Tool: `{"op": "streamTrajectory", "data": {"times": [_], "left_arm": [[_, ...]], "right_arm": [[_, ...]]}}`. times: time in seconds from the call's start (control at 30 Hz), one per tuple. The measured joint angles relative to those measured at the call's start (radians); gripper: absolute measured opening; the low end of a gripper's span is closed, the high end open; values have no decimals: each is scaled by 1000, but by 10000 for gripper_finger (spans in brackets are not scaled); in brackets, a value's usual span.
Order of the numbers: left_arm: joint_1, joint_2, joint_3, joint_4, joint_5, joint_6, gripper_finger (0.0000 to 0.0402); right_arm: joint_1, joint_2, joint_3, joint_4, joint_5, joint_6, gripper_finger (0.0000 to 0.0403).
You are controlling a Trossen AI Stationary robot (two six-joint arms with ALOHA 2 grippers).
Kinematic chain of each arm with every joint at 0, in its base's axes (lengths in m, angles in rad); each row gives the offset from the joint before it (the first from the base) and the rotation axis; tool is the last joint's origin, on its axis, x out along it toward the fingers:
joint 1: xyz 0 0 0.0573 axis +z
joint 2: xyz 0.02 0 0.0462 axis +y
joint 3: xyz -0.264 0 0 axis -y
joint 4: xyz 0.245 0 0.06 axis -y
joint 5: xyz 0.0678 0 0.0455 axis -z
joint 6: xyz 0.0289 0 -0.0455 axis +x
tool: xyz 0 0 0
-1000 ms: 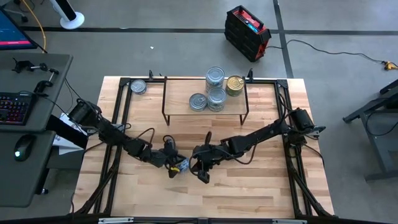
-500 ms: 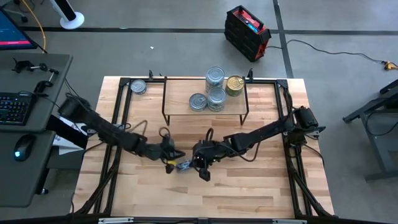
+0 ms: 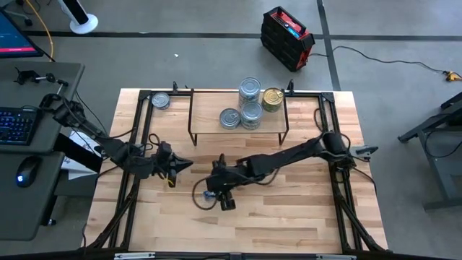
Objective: Stack canned seafood by type on shelf
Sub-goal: Stack the blue tuna can on top of the other blue tuna can on the shelf
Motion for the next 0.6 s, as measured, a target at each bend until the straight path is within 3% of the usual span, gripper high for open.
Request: {"op": "streamTrajectory", "data": {"times": [0.1, 0.23, 0.4, 0.6], "left_arm": [[-16, -5, 0, 2, -47, -6, 0], [-16, 13, 0, -4, -51, -46, 0], [-16, 19, 0, 18, -53, -63, 0], [-15, 7, 0, 174, -87, 119, 0]], "right_arm": [[-1, 56, 70, -97, 63, -84, 228], [-6, 98, 123, -159, 29, -152, 271], [-7, 151, 123, -177, 12, -177, 276], [-3, 180, 122, -168, 76, -170, 267]]}}
